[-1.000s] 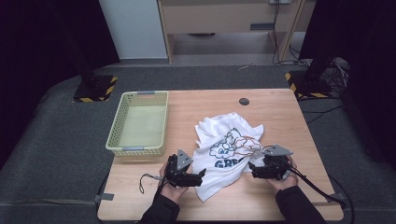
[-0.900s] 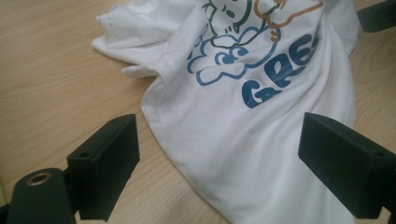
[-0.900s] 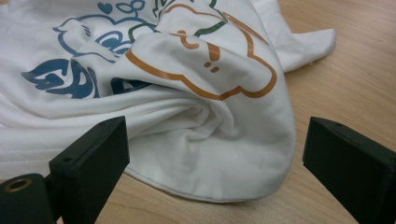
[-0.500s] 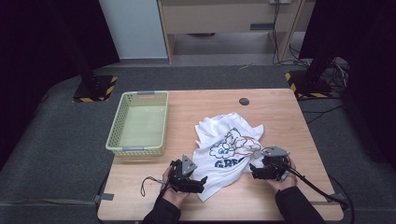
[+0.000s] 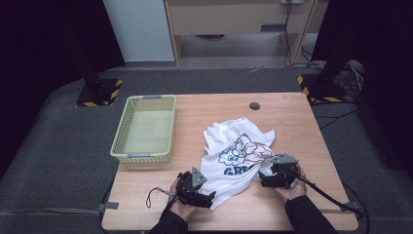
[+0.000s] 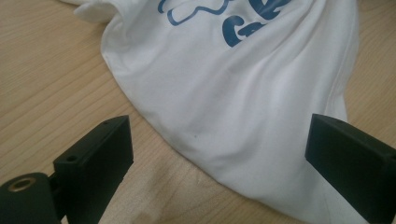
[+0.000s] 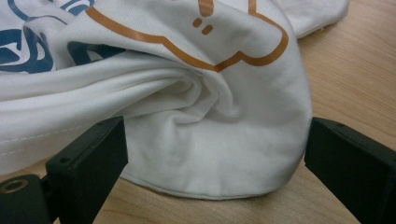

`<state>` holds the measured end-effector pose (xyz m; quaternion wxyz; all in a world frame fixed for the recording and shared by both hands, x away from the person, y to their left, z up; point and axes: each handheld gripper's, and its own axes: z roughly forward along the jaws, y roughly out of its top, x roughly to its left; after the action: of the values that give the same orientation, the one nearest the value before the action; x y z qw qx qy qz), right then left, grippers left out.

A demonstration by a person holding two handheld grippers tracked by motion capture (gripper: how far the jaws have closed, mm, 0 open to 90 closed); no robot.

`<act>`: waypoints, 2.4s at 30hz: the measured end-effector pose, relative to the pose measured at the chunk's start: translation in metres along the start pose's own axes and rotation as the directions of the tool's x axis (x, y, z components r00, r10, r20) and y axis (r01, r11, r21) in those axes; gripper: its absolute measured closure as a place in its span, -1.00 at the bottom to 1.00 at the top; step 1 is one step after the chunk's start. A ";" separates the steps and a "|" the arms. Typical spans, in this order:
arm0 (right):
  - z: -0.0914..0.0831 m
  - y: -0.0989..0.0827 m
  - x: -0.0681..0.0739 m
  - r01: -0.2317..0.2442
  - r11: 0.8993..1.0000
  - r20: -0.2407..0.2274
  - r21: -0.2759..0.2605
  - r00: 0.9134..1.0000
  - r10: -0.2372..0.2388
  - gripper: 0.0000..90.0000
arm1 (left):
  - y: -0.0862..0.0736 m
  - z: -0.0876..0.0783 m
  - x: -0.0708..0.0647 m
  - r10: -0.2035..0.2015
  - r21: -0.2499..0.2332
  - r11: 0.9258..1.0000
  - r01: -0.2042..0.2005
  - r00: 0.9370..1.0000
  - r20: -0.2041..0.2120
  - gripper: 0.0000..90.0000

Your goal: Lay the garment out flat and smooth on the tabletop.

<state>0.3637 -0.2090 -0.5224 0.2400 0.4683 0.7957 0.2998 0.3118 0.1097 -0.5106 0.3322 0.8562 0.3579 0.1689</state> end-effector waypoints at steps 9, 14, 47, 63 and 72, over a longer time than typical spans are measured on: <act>0.005 -0.001 0.001 -0.001 1.000 0.002 0.007 1.000 0.001 -0.87 | -0.003 0.006 -0.002 0.018 0.028 0.999 -0.018 1.000 0.007 -0.85; 0.007 -0.003 0.003 0.006 1.000 0.001 0.017 1.000 -0.006 -0.86 | -0.005 0.009 -0.003 0.031 0.044 0.999 -0.032 0.999 0.010 -0.85; -0.013 -0.021 -0.016 0.040 0.997 -0.041 0.069 0.998 -0.037 -0.90 | -0.011 0.010 -0.004 0.045 0.059 0.997 -0.045 0.999 0.008 -0.87; -0.028 -0.039 -0.042 0.015 0.996 -0.027 0.093 1.000 -0.012 -0.92 | -0.014 0.007 -0.002 0.044 0.069 0.997 -0.044 0.999 0.008 -0.87; -0.032 -0.046 -0.058 -0.012 0.996 -0.015 0.091 1.000 0.013 -0.93 | -0.015 0.005 0.000 0.042 0.073 0.996 -0.043 0.999 0.009 -0.88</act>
<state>0.3406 -0.2860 -0.5261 0.2106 0.4813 0.8075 0.2683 0.3067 0.1153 -0.5249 0.2985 0.8757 0.3443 0.1595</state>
